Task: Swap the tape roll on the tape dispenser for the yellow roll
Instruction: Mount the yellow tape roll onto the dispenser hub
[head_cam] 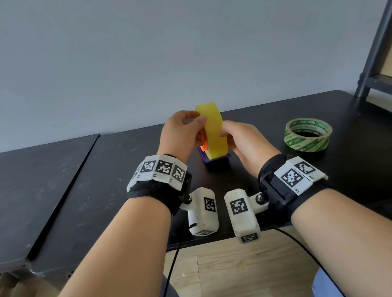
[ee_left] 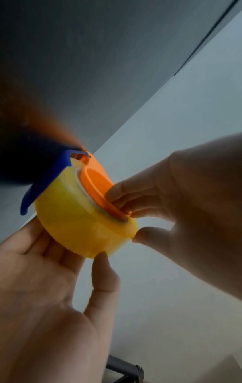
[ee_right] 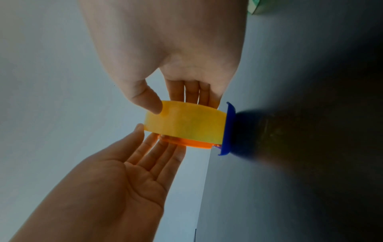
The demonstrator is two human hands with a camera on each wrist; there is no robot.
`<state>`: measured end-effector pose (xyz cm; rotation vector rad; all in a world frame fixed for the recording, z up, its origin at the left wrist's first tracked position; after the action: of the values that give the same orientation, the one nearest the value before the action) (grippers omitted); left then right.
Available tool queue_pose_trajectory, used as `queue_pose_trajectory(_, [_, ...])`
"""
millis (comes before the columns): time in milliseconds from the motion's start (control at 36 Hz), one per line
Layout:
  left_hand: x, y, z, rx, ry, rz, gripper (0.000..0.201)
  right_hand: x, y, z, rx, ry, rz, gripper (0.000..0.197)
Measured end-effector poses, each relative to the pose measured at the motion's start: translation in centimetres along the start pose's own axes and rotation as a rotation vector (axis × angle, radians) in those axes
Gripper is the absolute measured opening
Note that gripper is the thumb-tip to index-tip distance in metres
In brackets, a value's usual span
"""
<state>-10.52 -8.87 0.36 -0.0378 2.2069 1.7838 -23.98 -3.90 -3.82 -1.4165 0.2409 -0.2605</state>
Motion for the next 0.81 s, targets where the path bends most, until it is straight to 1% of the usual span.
queue_pose_trajectory(111, [0.19, 0.30, -0.20, 0.002, 0.004, -0.030, 0.021, -0.19, 0.08, 0.39, 0.013, -0.001, -0.021, 0.028])
queue_pose_trajectory(222, [0.24, 0.28, -0.23, 0.001, 0.012, -0.045, 0.023, -0.30, -0.06, 0.44, 0.008, 0.009, -0.008, 0.039])
queue_pose_trajectory(306, [0.33, 0.03, -0.13, -0.017, -0.013, -0.024, 0.028, -0.17, -0.07, 0.54, 0.006, 0.000, -0.005, 0.027])
queue_pose_trajectory(333, [0.41, -0.05, -0.07, -0.025, -0.028, -0.014, 0.031, -0.11, -0.09, 0.60, 0.005, -0.004, -0.007, 0.026])
queue_pose_trajectory(417, [0.62, -0.18, 0.06, -0.035, -0.059, -0.005, 0.040, -0.04, -0.19, 0.60, -0.008, -0.008, -0.017, 0.031])
queue_pose_trajectory(528, [0.80, -0.12, 0.15, -0.035, -0.059, -0.005, 0.042, -0.15, -0.12, 0.44, -0.001, 0.010, -0.037, 0.044])
queue_pose_trajectory(667, [0.91, -0.03, 0.02, -0.028, -0.052, -0.034, 0.042, -0.40, -0.22, 0.32, 0.003, 0.017, -0.042, 0.040])
queue_pose_trajectory(694, [0.88, -0.03, -0.03, -0.025, -0.048, -0.044, 0.041, -0.40, -0.24, 0.31, 0.003, 0.016, -0.039, 0.038])
queue_pose_trajectory(750, [0.83, -0.04, -0.09, -0.021, -0.039, -0.056, 0.040, -0.37, -0.28, 0.36, -0.002, 0.011, -0.040, 0.025])
queue_pose_trajectory(805, [0.82, -0.03, -0.12, -0.017, -0.031, -0.054, 0.038, -0.32, -0.22, 0.34, -0.001, 0.010, -0.041, 0.022])
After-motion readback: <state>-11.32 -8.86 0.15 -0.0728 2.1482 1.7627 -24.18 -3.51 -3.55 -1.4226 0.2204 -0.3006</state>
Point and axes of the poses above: each hand's wrist, its own z-axis away from the middle knuckle, its own x-axis out of the palm, y = z × x, the point moved 8 cm from there along -z, towards the middle knuckle, and after that the axes turned 3 degrees about -y, right-handed, at the moved point
